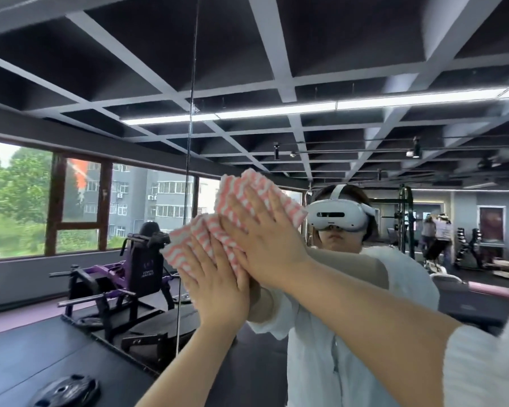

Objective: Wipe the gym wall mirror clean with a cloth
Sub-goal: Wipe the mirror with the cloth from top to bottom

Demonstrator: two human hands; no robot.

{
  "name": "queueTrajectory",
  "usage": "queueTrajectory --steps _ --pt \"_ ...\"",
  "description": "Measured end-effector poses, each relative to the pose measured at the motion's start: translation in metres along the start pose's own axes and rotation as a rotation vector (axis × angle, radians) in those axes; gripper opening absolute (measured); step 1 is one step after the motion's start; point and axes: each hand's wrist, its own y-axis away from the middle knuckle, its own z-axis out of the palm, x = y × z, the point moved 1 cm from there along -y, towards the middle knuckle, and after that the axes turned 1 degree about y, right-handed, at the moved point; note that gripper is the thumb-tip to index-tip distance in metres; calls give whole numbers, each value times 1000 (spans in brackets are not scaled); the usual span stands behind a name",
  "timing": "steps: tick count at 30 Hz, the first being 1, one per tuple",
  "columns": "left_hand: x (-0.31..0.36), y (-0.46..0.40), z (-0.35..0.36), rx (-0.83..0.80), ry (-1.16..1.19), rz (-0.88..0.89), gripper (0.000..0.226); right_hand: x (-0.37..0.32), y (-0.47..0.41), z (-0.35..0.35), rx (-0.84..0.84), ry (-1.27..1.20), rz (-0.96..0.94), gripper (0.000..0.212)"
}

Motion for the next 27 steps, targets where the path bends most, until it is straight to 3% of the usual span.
queueTrajectory --steps 4,8,17,21,27 --pt "29 4 3 -3 -2 -1 67 24 14 -3 33 10 31 59" --pt "78 -4 5 118 20 118 67 69 34 -15 64 40 114 60" --pt "221 -21 3 137 50 424 66 196 98 -47 88 143 413 57" --pt "278 -33 -6 23 -53 482 66 245 118 -63 48 129 551 60" --pt "353 -26 -9 10 -149 667 70 297 168 -69 108 87 737 61"
